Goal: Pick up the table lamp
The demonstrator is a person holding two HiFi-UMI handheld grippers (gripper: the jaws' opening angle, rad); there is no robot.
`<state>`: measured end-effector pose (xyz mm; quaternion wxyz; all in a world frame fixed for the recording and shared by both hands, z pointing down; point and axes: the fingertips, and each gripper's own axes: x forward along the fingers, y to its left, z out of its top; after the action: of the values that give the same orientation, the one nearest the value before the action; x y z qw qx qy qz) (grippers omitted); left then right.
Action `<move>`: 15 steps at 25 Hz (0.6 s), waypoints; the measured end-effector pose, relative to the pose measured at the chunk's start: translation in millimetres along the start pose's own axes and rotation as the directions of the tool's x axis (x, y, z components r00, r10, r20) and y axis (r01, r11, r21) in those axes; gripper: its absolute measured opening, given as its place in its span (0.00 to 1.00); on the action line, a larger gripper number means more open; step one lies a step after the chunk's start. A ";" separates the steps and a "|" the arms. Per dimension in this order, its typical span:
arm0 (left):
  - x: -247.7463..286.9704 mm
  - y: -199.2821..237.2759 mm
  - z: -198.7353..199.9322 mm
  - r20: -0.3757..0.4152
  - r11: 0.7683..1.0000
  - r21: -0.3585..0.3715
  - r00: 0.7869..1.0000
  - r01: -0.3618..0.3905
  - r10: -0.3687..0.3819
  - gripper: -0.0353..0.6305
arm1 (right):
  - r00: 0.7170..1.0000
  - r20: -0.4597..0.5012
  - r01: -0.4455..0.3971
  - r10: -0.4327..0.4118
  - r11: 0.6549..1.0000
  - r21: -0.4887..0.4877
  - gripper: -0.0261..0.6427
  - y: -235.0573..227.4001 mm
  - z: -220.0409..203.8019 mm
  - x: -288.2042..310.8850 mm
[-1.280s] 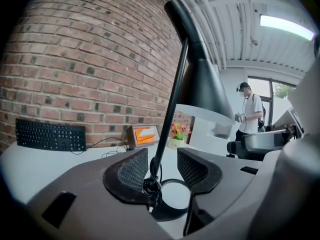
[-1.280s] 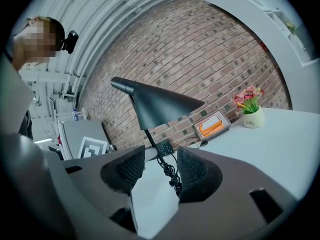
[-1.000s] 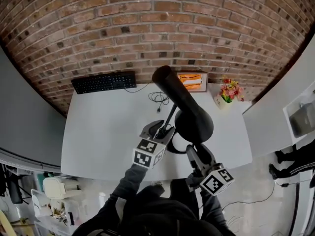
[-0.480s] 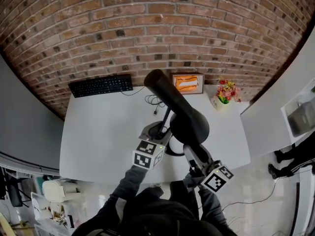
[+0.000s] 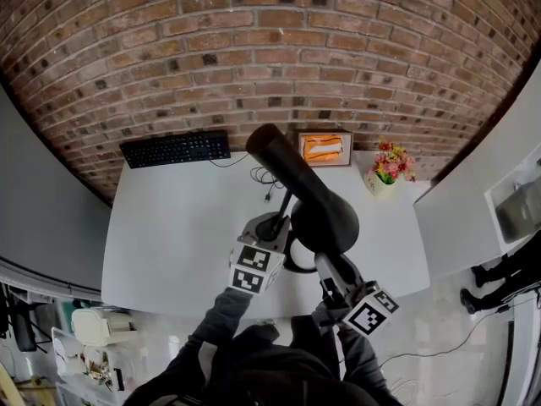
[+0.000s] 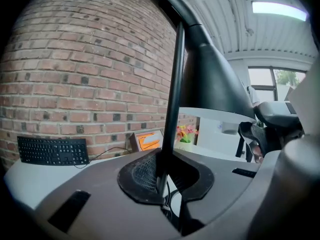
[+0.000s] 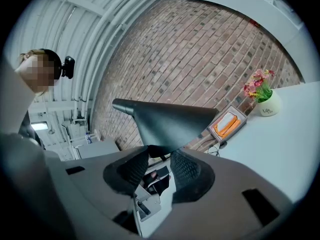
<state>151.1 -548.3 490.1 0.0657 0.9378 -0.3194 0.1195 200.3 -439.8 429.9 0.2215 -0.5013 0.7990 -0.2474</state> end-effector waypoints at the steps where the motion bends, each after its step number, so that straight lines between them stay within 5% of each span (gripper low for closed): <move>1: 0.1 0.1 0.4 -0.001 1.000 0.002 1.000 -0.001 0.001 0.10 | 1.000 -0.001 -0.002 0.002 1.000 0.000 0.23 0.2 0.2 0.2; 15: 0.4 2.5 13.1 0.034 0.998 0.033 0.998 -0.055 0.054 0.09 | 0.999 -0.002 -0.044 0.044 0.999 -0.005 0.21 -0.6 15.0 7.6</move>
<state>152.3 -553.0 477.7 0.0412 0.9315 -0.3438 0.1112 206.7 -449.5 417.8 0.2249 -0.4838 0.8107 -0.2411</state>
